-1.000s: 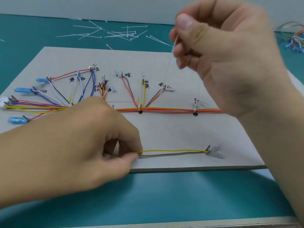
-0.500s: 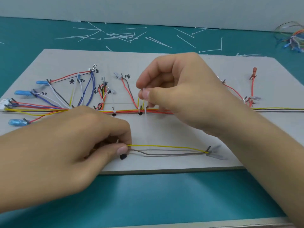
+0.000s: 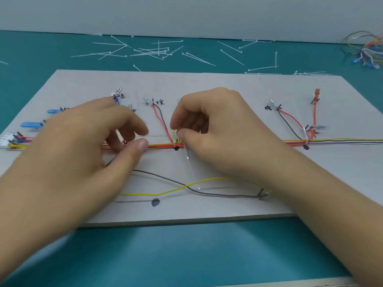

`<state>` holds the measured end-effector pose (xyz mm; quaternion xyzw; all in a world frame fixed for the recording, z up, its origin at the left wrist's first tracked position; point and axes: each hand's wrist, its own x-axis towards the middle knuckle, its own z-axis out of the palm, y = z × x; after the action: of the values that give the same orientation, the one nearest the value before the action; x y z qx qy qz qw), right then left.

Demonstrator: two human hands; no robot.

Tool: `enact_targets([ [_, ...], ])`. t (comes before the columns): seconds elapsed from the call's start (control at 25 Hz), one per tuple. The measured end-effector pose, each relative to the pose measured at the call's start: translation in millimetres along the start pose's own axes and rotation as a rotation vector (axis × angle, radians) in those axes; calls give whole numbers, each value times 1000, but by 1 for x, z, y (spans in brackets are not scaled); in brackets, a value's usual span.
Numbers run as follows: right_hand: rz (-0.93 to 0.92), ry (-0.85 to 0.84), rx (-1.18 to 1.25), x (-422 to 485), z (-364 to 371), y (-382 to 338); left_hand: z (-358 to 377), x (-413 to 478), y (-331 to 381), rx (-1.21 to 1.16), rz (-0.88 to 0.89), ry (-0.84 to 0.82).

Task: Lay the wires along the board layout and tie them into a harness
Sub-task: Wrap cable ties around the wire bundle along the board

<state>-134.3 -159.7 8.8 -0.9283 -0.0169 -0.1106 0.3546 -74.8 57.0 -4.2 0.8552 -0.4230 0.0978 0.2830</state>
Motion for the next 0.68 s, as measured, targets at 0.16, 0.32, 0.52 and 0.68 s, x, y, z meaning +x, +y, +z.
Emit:
enact_targets([
  [0.16, 7, -26, 54, 1, -1, 0, 1, 11, -31, 19, -127, -23],
  [0.32, -8, -40, 33, 2, -3, -3, -6, 17, -29, 28, -90, -109],
  [0.52, -14, -61, -54, 7, -4, -11, -3, 21, -14, 119, -52, -36],
  [0.68, -78, -125, -115, 8, -6, -13, -4, 24, -2, 171, -15, -95],
])
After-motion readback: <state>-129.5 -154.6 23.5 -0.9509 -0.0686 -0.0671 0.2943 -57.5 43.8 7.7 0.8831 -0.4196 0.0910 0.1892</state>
